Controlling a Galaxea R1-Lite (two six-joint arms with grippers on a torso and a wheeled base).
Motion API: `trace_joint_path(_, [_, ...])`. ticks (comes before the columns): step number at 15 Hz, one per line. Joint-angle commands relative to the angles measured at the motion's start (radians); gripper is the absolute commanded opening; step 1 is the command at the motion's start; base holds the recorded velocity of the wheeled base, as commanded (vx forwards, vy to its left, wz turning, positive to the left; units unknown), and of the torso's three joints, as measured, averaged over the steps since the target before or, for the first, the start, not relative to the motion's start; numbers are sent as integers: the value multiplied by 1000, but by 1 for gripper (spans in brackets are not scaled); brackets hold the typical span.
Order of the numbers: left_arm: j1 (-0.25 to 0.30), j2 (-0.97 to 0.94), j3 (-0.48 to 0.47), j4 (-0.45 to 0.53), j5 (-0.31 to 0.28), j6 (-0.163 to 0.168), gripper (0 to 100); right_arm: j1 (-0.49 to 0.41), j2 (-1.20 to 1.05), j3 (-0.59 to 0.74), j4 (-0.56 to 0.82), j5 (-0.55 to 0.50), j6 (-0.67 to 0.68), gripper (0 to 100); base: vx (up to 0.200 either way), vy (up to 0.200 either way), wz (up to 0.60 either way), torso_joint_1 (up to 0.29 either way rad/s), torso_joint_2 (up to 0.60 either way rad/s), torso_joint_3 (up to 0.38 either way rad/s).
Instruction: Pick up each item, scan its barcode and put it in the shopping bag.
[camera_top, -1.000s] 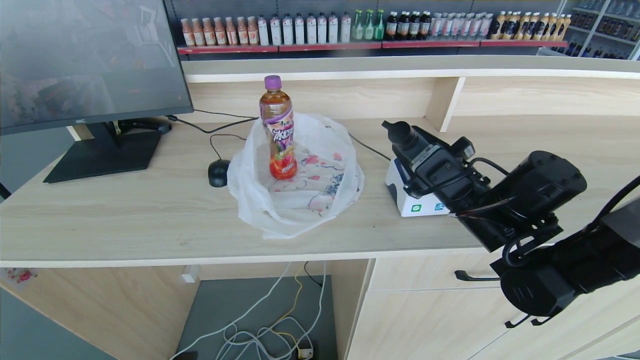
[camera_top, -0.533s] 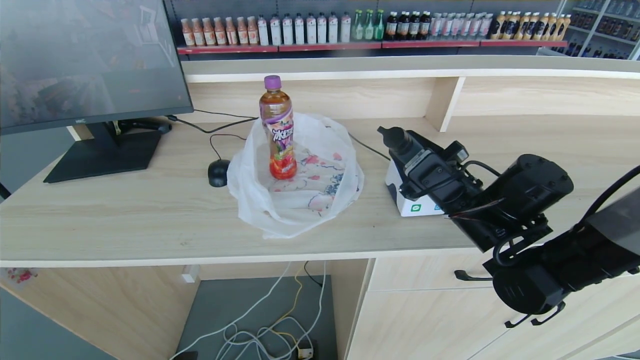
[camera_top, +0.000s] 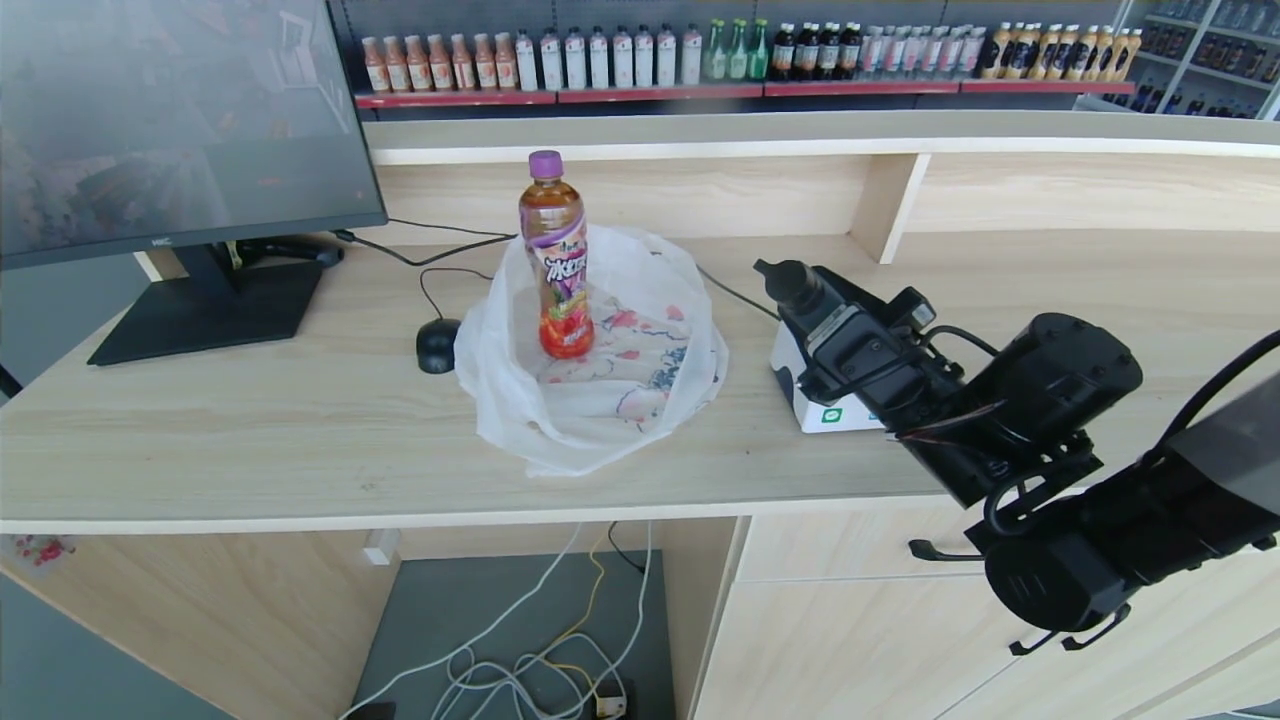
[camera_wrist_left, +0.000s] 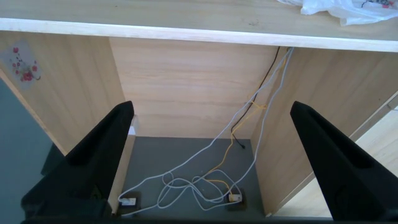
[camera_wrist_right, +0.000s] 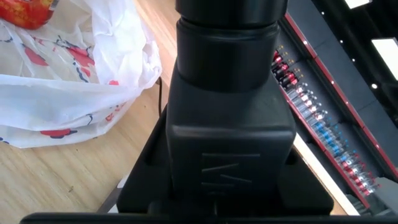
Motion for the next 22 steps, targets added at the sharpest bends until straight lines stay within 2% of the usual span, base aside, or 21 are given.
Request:
trace_joint_path(1, [0, 0, 0, 0, 0, -1, 100, 1, -1, 10, -1, 1, -1, 0, 0, 0, 0, 0, 0, 0])
trace_joint_path(19, [0, 0, 0, 0, 0, -1, 100, 8, -2, -27, -1, -5, 28, 0, 0, 0, 0, 0, 0, 0])
trace_joint_path(22, [0, 0, 0, 0, 0, -1, 100, 68, -57, -31, -1, -99, 113, 0, 0, 0, 0, 0, 0, 0])
